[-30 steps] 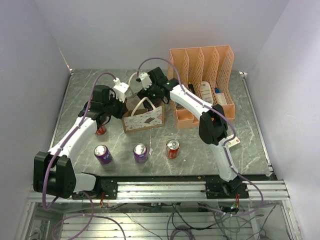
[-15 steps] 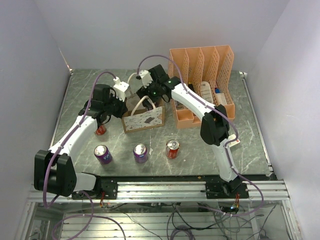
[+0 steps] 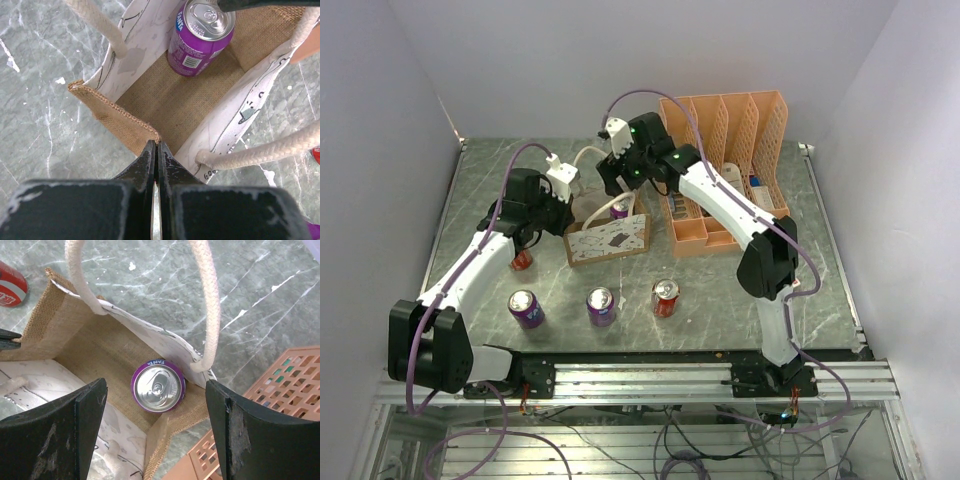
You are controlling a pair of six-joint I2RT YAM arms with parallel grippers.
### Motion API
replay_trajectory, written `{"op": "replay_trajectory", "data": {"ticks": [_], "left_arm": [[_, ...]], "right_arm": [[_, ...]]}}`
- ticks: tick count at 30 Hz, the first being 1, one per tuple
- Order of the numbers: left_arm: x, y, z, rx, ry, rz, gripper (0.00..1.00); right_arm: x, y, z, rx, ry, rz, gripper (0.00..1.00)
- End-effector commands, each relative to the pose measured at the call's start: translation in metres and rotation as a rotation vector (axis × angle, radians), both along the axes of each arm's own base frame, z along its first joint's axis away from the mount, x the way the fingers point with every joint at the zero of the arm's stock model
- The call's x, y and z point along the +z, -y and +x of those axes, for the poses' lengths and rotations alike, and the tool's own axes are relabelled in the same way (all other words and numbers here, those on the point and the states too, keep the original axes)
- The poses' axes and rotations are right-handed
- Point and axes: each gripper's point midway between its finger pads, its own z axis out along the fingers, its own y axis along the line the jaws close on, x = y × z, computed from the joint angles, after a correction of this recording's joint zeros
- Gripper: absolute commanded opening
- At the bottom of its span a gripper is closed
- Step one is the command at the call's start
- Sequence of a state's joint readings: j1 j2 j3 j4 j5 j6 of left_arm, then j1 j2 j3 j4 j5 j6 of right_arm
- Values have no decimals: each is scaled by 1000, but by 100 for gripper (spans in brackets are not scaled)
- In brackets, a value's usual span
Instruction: Place the beverage into the canvas bag
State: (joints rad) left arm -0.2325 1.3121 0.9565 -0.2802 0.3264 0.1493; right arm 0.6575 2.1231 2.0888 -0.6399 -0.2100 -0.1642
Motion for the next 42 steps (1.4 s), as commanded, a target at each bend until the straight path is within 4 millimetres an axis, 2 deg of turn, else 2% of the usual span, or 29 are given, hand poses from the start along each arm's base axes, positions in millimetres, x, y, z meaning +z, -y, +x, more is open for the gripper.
{"op": "replay_trajectory", "data": {"ticks": [1, 5, 11, 13, 16, 20, 21, 22, 24, 27, 29, 36, 42], "left_arm": [[15, -2, 7, 17, 34, -5, 7], [18, -2, 8, 18, 42, -4, 7], [19, -2, 7, 13, 47, -2, 7], [20, -3, 7, 15, 50, 1, 7], [20, -4, 7, 17, 53, 5, 7], [22, -4, 8, 19, 59, 5, 7], [21, -4, 8, 20, 57, 6, 7], [23, -4, 9, 22, 60, 7, 8], [25, -5, 10, 25, 62, 9, 9], [27, -6, 11, 38, 63, 11, 10], [27, -7, 11, 43, 64, 12, 11], [35, -7, 10, 42, 92, 5, 17], [36, -9, 11, 45, 97, 19, 27]], "right_arm": [[32, 9, 7, -48, 70, 38, 79], [43, 15, 15, -98, 100, 46, 79], [32, 11, 23, -125, 86, 47, 79], [34, 10, 25, -128, 86, 55, 79], [46, 11, 26, -140, 113, 75, 79], [74, 23, 24, -150, 149, 108, 79], [74, 25, 25, -147, 147, 108, 79], [86, 30, 20, -141, 159, 121, 80], [95, 38, 13, -122, 167, 124, 80], [94, 49, -4, -65, 170, 99, 80], [94, 56, -23, -5, 170, 87, 81], [73, 81, -109, 267, 136, 24, 83], [25, 98, -178, 493, 73, -69, 87]]}}
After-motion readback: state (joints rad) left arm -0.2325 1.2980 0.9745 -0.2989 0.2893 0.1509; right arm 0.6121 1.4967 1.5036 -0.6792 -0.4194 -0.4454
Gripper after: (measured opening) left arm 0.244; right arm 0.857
